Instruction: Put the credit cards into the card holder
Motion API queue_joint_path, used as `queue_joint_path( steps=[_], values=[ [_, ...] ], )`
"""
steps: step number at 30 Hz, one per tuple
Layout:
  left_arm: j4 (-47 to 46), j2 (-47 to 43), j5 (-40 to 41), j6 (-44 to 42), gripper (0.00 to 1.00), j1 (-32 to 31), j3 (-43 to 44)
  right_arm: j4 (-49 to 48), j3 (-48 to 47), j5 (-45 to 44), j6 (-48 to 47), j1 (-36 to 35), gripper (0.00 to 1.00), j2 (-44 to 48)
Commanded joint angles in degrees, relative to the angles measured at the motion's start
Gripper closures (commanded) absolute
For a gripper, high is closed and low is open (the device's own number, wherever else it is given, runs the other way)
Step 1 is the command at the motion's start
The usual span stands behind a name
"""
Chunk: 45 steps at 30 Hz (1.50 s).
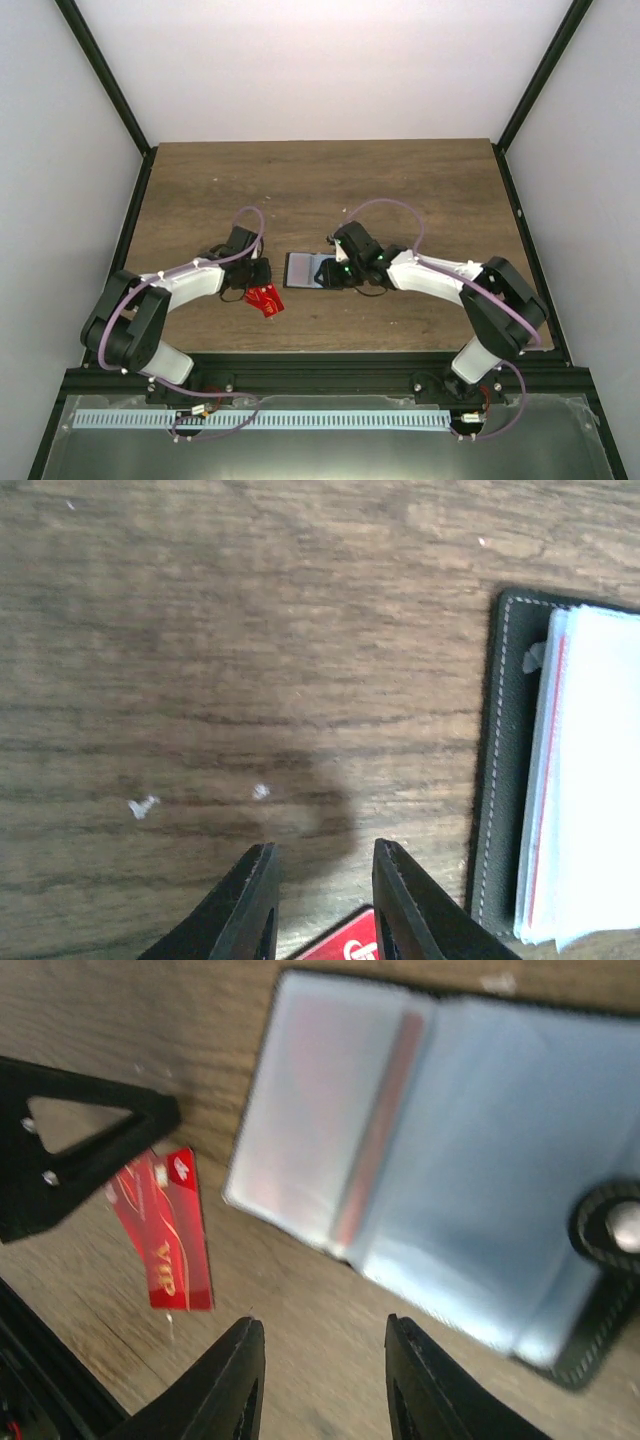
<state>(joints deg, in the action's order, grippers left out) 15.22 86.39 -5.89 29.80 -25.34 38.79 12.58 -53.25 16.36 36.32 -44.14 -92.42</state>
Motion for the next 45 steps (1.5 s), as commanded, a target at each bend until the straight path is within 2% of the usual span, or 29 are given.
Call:
queue_joint_path(
  steps=[1,9,15,21,23,27,30,33,37,41,45],
  values=[
    [1.39,-0.99,-0.72,2.86,0.71,-2.79,-4.37,0.83,4.80,0.32,2.24,-0.60,0.64,4.47],
    [0.24,-8.48,-0.11,11.32,0.71,-11.13,-11.75,0.23,11.21,1.34,6.25,-3.06,0.63,11.77],
    [0.22,-14.06,2.18,19.94,0.71,-20.14,-16.11,-1.70,14.65,0.68,11.34,-8.61,0.63,13.91],
    [2.58,-22.87,6.39,25.55,0.71,-25.76,-18.72,-4.48,15.21,-1.28,15.47,-15.41,0.63,13.60],
    [5.09,-26.84,9.19,24.88,0.68,-26.12,-17.07,-5.55,14.76,-2.23,16.39,-17.09,0.63,13.15],
    [14.15,-33.31,19.28,23.81,0.53,-25.78,-12.84,-6.98,14.20,-3.87,17.49,-18.92,0.63,13.02],
    [17.00,-33.63,23.31,22.68,0.43,-23.88,-11.66,-6.89,14.31,-4.20,17.64,-19.26,0.63,13.36],
    [17.39,-31.25,25.39,21.63,0.39,-21.68,-11.47,-5.74,14.77,-4.53,17.43,-19.39,0.62,14.61],
    [13.94,-25.74,23.18,18.87,0.36,-18.11,-11.97,-4.59,16.10,-5.03,17.60,-19.40,0.62,17.05],
    [12.75,-21.29,21.52,18.37,0.35,-17.54,-12.22,-3.60,17.62,-5.62,18.05,-19.40,0.62,19.68],
    [11.78,-19.73,15.29,19.17,0.35,-17.54,-14.08,-2.79,18.96,-6.10,18.80,-19.41,0.62,21.77]
  ],
)
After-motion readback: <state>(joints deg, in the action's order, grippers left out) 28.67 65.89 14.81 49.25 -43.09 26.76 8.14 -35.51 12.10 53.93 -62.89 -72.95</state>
